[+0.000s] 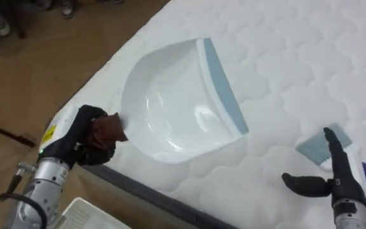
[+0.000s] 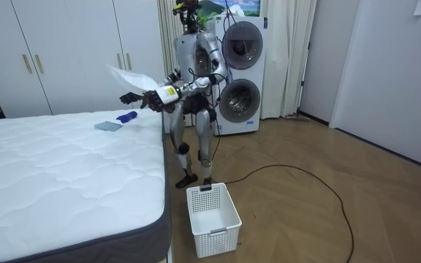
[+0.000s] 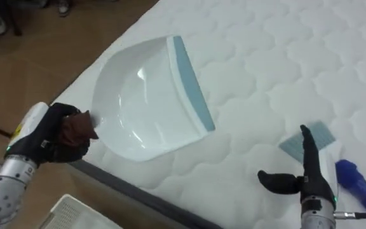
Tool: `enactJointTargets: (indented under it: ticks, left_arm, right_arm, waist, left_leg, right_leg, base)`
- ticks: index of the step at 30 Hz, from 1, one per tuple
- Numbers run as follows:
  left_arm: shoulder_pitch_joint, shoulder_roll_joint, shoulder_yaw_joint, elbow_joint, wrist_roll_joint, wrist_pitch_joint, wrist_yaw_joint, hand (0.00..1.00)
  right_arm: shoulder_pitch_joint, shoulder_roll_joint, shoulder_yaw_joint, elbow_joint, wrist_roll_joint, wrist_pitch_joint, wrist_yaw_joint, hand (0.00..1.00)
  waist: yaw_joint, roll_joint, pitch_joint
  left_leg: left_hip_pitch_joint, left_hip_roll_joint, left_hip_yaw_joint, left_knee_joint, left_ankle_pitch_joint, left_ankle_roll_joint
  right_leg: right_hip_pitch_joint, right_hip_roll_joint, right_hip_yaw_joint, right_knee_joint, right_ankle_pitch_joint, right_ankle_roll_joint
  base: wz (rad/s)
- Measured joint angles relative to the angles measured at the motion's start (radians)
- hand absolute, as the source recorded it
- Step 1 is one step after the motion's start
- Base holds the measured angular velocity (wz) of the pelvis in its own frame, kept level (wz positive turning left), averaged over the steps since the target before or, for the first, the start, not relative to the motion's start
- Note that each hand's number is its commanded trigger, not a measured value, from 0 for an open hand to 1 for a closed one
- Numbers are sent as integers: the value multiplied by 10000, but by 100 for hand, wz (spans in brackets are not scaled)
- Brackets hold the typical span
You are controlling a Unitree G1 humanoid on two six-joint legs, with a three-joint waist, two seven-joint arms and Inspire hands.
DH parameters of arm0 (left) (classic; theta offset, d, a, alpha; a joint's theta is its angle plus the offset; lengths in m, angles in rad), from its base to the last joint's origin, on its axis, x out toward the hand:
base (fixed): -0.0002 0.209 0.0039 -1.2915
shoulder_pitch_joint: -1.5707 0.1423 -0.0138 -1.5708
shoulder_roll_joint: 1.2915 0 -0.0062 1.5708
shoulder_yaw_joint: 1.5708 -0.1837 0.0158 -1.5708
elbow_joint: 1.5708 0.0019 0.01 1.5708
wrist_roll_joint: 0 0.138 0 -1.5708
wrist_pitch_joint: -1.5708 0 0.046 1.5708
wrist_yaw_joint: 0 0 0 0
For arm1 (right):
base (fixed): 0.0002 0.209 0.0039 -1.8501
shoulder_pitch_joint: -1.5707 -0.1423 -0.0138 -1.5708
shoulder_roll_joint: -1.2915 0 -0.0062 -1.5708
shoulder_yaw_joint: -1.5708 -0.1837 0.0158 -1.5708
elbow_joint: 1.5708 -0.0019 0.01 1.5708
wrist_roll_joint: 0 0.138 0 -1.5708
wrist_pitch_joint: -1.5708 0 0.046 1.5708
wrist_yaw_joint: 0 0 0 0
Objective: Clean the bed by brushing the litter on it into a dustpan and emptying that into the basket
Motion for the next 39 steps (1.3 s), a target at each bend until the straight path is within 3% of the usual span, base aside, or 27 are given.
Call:
enactJointTargets:
  ticks: [2,3,4,6,8,9,10,11,12,13,16,17,18,19,21,23,25,26,27,28,30,31,34,39]
  left_arm:
    - [297,-240,61,-22,-313,-11,-1,100]
    - [607,-471,163,-15,-495,-11,-13,100]
    - [828,-714,212,6,-582,-6,-77,100]
    - [1048,-1031,206,13,-556,-16,-277,100]
    - [1197,-1299,204,20,-528,-64,-341,100]
    - [1192,-1347,206,16,-518,-126,-351,100]
    - [1190,-1344,221,16,-519,-160,-344,100]
    - [1217,-1344,223,20,-514,-168,-304,100]
    - [1278,-1336,221,22,-487,-165,-249,100]
    - [1382,-1327,221,38,-478,-164,-196,100]
    - [1499,-1310,212,270,-479,-169,-164,100]
    - [1490,-1309,212,320,-480,-173,-154,92]
    - [1433,-1307,211,440,-479,-204,-36,38]
    - [1390,-1307,211,527,-481,-231,30,0]
    - [1367,-1311,212,699,-488,-244,268,0]
    - [1278,-1336,201,1120,-481,-270,373,0]
    - [1266,-1347,203,1377,-488,-260,440,0]
    - [1260,-1358,204,1436,-502,-260,455,0]
    - [1275,-1445,206,1630,-549,-257,461,0]
    - [1267,-1546,205,1792,-573,-217,459,0]
    - [1265,-1631,192,1816,-571,-102,407,0]
    - [1270,-1647,192,1907,-570,-90,390,0]
    - [1319,-1645,193,2297,-572,10,348,0]
    - [1185,-1670,-1,3820,-562,126,155,0]
  right_arm:
    - [-20,178,19,-249,-142,-52,141,0]
    - [-68,212,161,-474,-347,-55,346,0]
    - [-53,217,282,-673,-405,-65,478,0]
    - [-11,225,358,-750,-425,-51,582,0]
    - [-5,304,345,-767,-462,-48,582,0]
    - [-7,353,338,-795,-462,-46,583,0]
    - [-5,381,349,-811,-462,-44,597,0]
    - [-7,413,353,-837,-454,-44,680,0]
    - [-9,432,354,-842,-430,-44,744,0]
    - [-12,455,353,-842,-408,-44,764,0]
    - [-10,520,352,-833,-413,-48,747,0]
    - [-17,547,351,-832,-413,-47,751,0]
    - [-29,636,365,-827,-408,-45,779,0]
    - [-32,655,395,-817,-407,-45,802,0]
    - [-77,694,555,-607,-419,-46,961,0]
    - [-111,817,671,-160,-470,-36,1011,0]
    - [-71,850,763,326,-477,1,1105,0]
    - [-51,857,771,375,-474,110,1128,0]
    - [12,856,771,386,-451,289,1144,0]
    - [14,852,767,409,-447,314,1150,0]
    - [-7,854,759,565,-470,291,1172,0]
    - [-88,854,760,857,-561,283,1271,0]
    - [-70,873,772,1226,-711,329,1366,0]
    - [-80,977,737,2416,-728,391,1471,0]
  waist:
    - [449,5,-7]
    - [690,25,-19]
    - [685,10,-16]
    - [720,-60,-15]
    - [724,-125,-18]
    - [735,-50,-66]
    - [742,-84,-56]
    - [764,-142,-61]
    - [795,-203,-74]
    - [816,-255,-69]
    - [738,-300,-14]
    - [752,-290,1]
    - [783,-291,8]
    - [821,-297,21]
    - [988,-304,42]
    - [1071,-339,73]
    - [1032,-283,110]
    - [1068,-290,112]
    - [1168,-228,106]
    - [1094,-211,59]
    - [1048,-374,4]
    - [1078,-437,-12]
    - [1062,-424,-17]
    - [1008,-484,-58]
  left_leg:
    - [42,-222,-1756,43,0,-2]
    - [47,-454,-3747,92,0,-1]
    - [6,-724,-5186,277,0,-1]
    - [-26,-979,-6239,654,-3,15]
    - [37,-1079,-6730,651,-14,36]
    - [159,-1081,-6748,417,-7,33]
    - [221,-1082,-6651,288,-4,28]
    - [332,-1026,-6166,134,-3,27]
    - [420,-970,-5744,-50,-4,27]
    - [496,-956,-5603,-59,-4,27]
    - [504,-1031,-5637,355,-1,31]
    - [567,-1033,-5638,256,-2,32]
    - [689,-1028,-5536,-46,-2,33]
    - [749,-1018,-5353,-217,-2,33]
    - [836,-933,-4581,-732,-55,125]
    - [791,-959,-4542,-815,-80,185]
    - [633,-871,-4476,-944,-200,458]
    - [624,-846,-4355,-956,-193,456]
    - [619,-773,-4190,-960,-193,456]
    - [656,-732,-3947,-1005,-181,390]
    - [656,-878,-3940,-995,-175,308]
    - [670,-935,-4109,-898,-137,246]
    - [712,-835,-4671,-876,-36,103]
    - [914,-637,-4802,-1004,-18,72]
  right_leg:
    - [-279,367,967,148,68,-109]
    - [-382,540,1512,158,138,-191]
    - [-349,735,2036,197,163,-213]
    - [-328,1021,2867,283,183,-151]
    - [-325,1262,3476,250,345,-114]
    - [-410,1418,3767,230,472,-88]
    - [-503,1531,3767,271,511,-79]
    - [-619,1570,3692,264,631,-90]
    - [-694,1541,3193,218,709,-192]
    - [-642,1474,2734,87,824,-330]
    - [-416,1394,2850,-89,979,-328]
    - [-422,1456,2876,-100,1008,-322]
    - [-507,1523,2792,-113,1088,-325]
    - [-572,1527,2694,-115,1125,-343]
    - [-902,1435,1946,-116,1322,-511]
    - [-983,1410,1814,-195,1492,-569]
    - [-1026,1506,1814,-482,1718,-550]
    - [-1043,1500,1795,-440,1736,-548]
    - [-1069,1368,1451,98,1386,-680]
    - [-999,1075,878,956,533,-700]
    - [-824,778,776,1332,-232,-624]
    - [-747,819,857,1071,-293,-718]
    - [-305,1063,843,358,-55,-857]
    - [165,1346,887,-347,171,-890]
  base:
    - [-165]
    - [-173]
    - [-150]
    - [-99]
    - [-103]
    - [-89]
    - [-79]
    - [-74]
    - [-90]
    - [-73]
    - [-46]
    - [-44]
    - [-37]
    - [-46]
    - [-48]
    - [-30]
    - [-4]
    - [-14]
    - [-4]
    - [6]
    - [13]
    - [3]
    - [-3]
    - [-3]
